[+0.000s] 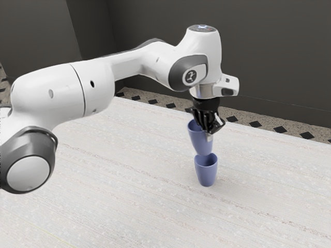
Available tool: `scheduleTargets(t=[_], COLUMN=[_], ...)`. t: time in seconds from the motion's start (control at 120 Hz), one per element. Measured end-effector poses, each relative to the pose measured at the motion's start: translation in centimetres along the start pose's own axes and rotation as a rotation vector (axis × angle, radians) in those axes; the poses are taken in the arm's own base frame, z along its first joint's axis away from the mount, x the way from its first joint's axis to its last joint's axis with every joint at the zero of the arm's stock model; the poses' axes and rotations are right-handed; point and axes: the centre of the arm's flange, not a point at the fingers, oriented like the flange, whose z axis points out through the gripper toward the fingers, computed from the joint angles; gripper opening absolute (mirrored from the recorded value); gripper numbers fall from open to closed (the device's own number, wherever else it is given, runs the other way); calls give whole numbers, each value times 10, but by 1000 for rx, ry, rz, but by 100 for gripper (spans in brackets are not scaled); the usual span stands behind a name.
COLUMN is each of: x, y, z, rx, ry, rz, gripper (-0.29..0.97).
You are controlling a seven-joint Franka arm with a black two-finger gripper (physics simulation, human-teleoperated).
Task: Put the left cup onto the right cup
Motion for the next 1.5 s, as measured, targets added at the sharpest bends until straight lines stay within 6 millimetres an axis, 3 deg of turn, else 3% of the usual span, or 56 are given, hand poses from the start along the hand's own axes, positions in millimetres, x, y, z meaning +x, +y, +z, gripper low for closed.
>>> scheduleTargets(t=[0.417,1.275,1.342,1.5], x=[10,11,11,11], y=[7,11,11,10], z=[23,51,54,58], rx=[4,8,11,14], ry=[3,-33,-37,-42], rz=[-11,-24,-23,-21], gripper=[-10,-10,-4,30])
